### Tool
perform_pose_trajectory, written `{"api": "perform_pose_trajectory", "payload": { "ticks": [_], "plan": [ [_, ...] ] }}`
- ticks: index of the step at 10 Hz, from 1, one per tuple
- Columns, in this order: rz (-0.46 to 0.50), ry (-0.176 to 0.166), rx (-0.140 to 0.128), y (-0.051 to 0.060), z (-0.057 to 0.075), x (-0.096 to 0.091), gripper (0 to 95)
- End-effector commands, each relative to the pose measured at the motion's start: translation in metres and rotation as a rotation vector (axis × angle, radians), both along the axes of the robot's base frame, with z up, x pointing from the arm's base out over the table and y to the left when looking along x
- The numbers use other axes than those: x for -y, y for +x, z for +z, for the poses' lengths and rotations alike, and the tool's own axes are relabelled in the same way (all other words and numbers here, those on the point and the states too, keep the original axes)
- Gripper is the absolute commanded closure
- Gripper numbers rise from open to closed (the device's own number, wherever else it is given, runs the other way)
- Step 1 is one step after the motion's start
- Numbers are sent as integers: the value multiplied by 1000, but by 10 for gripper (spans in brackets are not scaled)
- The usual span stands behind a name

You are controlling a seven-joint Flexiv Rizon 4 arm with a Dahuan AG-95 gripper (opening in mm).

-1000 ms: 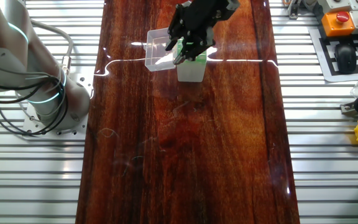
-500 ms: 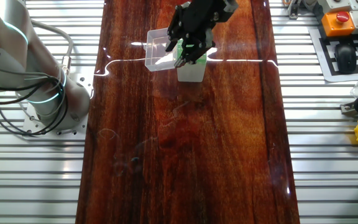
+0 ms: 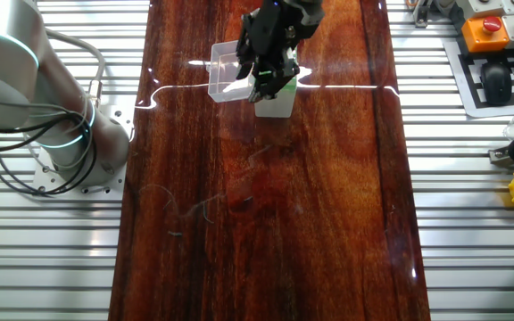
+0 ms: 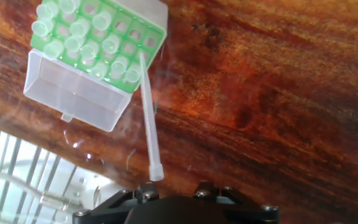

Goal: Insert a large pipette tip into the holder for large pipette tips

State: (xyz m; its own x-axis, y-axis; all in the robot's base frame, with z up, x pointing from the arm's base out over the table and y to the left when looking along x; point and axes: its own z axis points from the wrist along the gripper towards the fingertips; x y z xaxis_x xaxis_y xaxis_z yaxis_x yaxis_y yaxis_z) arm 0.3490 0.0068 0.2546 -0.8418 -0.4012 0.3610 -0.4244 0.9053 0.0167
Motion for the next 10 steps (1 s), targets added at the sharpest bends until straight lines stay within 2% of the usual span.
{"api": "perform_pose_trajectory", "payload": {
  "ticks": [1,4,6,7,8,10],
  "plan": [
    [-1,-5,3,1,0,0,760],
    [-24,-7,15,1,0,0,760],
    [-51,3,44,1,0,0,760],
    [-62,27,82,1,0,0,570],
    [-67,32,101,1,0,0,570],
    [-75,26,106,1,-1,-1,570]
  ]
}}
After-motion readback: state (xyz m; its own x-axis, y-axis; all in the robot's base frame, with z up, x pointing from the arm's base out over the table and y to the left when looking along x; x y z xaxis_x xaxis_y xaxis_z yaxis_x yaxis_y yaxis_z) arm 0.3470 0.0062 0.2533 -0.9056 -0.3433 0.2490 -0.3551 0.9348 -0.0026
